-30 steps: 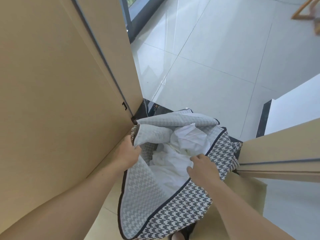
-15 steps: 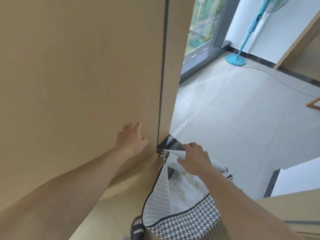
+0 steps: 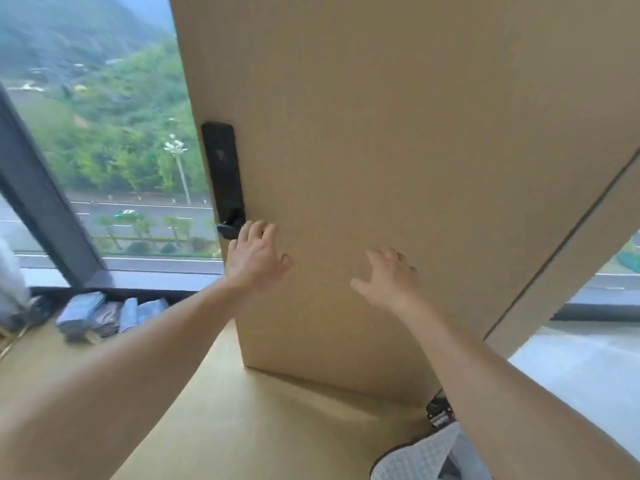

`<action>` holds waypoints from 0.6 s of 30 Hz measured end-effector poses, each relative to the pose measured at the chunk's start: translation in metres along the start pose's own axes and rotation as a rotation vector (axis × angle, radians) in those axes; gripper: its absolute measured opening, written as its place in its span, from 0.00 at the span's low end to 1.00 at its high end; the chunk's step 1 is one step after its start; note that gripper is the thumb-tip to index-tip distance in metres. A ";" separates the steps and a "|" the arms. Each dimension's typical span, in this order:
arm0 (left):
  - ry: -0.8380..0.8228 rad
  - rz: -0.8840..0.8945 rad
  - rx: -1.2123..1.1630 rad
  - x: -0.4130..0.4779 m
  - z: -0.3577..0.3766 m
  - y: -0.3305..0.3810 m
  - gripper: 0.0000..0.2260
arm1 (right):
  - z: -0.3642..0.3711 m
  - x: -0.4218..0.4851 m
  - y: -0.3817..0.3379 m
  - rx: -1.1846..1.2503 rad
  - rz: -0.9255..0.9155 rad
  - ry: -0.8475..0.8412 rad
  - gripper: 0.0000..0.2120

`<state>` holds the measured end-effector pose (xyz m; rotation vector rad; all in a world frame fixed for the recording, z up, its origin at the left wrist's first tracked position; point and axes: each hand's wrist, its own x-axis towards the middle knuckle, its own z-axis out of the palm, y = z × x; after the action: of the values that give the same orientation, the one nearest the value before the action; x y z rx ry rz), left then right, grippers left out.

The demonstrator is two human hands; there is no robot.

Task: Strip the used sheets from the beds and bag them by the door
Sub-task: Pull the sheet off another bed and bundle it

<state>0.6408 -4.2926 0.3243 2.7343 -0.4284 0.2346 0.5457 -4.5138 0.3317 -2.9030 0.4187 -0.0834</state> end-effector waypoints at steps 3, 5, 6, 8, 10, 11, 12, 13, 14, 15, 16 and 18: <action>0.078 -0.164 0.017 -0.017 -0.054 -0.087 0.31 | 0.004 0.009 -0.098 0.015 -0.186 -0.017 0.34; 0.139 -0.254 0.046 -0.034 -0.087 -0.150 0.32 | 0.012 0.011 -0.164 0.018 -0.301 -0.010 0.32; 0.169 -0.294 0.059 -0.044 -0.102 -0.181 0.32 | 0.016 0.011 -0.198 0.018 -0.348 -0.008 0.32; 0.211 -0.373 0.084 -0.067 -0.135 -0.244 0.32 | 0.023 0.010 -0.268 0.021 -0.430 -0.016 0.32; 0.243 -0.463 0.114 -0.092 -0.169 -0.305 0.32 | 0.034 0.007 -0.342 0.021 -0.518 -0.037 0.33; 0.261 -0.501 0.137 -0.105 -0.186 -0.334 0.32 | 0.041 0.004 -0.379 0.029 -0.562 -0.048 0.33; 0.276 -0.535 0.160 -0.118 -0.203 -0.360 0.31 | 0.048 -0.001 -0.415 0.041 -0.603 -0.056 0.34; 0.290 -0.567 0.180 -0.131 -0.219 -0.385 0.31 | 0.055 -0.006 -0.450 0.055 -0.644 -0.060 0.34; 0.302 -0.593 0.200 -0.143 -0.235 -0.408 0.30 | 0.062 -0.013 -0.484 0.067 -0.687 -0.060 0.35; 0.312 -0.612 0.223 -0.154 -0.249 -0.429 0.30 | 0.067 -0.019 -0.516 0.073 -0.733 -0.062 0.35; 0.320 -0.628 0.247 -0.163 -0.263 -0.448 0.30 | 0.072 -0.026 -0.546 0.077 -0.781 -0.067 0.36; 0.349 -0.668 0.286 -0.178 -0.289 -0.485 0.30 | 0.079 -0.034 -0.604 0.087 -0.863 -0.072 0.36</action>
<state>0.5995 -3.7065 0.3940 2.8367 0.6494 0.6060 0.6847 -3.9218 0.3814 -2.7577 -0.8359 -0.1185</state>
